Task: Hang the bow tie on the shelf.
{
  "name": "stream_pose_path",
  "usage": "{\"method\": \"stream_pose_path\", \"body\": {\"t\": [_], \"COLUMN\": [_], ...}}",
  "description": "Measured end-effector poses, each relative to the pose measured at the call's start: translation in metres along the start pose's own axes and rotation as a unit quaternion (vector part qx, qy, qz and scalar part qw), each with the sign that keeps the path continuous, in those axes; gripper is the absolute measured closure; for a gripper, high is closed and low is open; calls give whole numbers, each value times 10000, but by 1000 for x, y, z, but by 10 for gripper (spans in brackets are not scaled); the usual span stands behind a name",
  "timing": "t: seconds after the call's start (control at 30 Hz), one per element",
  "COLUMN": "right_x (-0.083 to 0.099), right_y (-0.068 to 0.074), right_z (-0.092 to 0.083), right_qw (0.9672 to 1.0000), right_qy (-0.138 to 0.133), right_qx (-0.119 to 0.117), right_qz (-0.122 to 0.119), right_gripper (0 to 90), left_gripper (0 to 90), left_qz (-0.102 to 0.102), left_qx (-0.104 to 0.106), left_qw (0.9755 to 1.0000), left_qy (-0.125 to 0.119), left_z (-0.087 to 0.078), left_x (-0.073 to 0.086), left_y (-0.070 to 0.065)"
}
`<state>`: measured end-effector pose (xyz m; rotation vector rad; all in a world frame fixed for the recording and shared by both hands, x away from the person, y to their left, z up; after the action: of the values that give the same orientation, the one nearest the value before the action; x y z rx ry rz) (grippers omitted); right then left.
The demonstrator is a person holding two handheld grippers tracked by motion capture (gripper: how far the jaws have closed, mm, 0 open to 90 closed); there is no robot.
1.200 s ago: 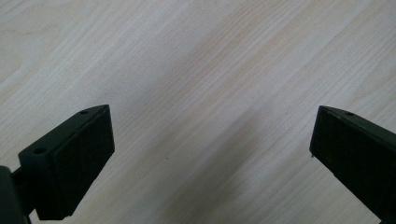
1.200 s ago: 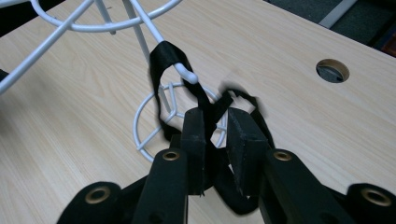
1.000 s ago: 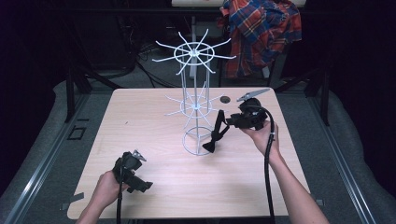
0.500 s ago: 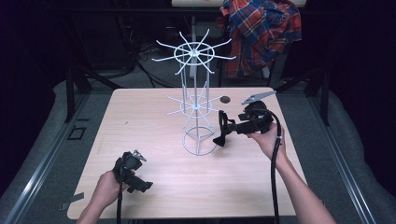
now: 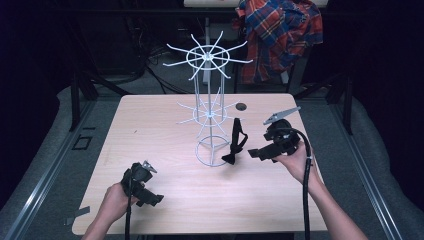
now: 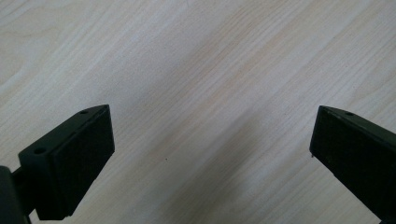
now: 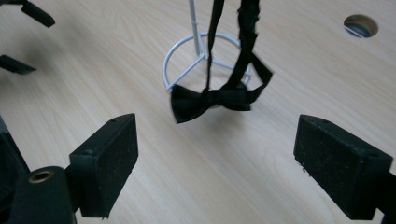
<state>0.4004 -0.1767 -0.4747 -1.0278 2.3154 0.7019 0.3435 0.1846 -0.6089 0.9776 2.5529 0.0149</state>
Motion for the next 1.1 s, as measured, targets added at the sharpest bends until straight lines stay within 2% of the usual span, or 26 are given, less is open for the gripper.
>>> {"method": "stream_pose_path", "body": {"t": [0.4, 0.6, 0.7, 1.0, 1.03, 1.1], "right_x": [34, 56, 61, 90, 93, 96], "right_y": [4, 4, 4, 8, 8, 9], "right_z": [-1, 3, 5, 16, 17, 19], "right_qw": [9995, 9987, 9986, 9953, 9951, 9948], "right_qy": [320, 489, 507, 933, 956, 984], "right_qx": [73, 86, 90, 106, 175, 157], "right_qz": [17, 138, 152, 222, 200, 197], "right_gripper": [94, 89, 89, 86, 87, 87], "left_gripper": [0, 0, 0, 0, 0, 0], "left_qz": [4, -1, 1, 12, 8, 15], "left_qx": [-13, -27, -37, -36, -52, -55], "left_qw": [10000, 10000, 10000, 10000, 10000, 10000], "left_qy": [24, 15, 29, 43, 6, 1], "left_z": [0, 1, 1, 0, 0, 0], "left_x": [0, 0, 0, 0, 0, -1], "left_y": [0, 0, 0, 0, 0, 0]}}
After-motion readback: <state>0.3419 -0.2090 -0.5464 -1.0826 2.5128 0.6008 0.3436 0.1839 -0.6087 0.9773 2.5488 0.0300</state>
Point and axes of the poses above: each handheld gripper's, and its own axes: z roughly forward along the jaws, x roughly out of its underside, y roughly to its left, the point moved 8 cm from there along z, roughly forward along the jaws, and after that the axes turned 12 degrees about -x, right-handed, at the moved point
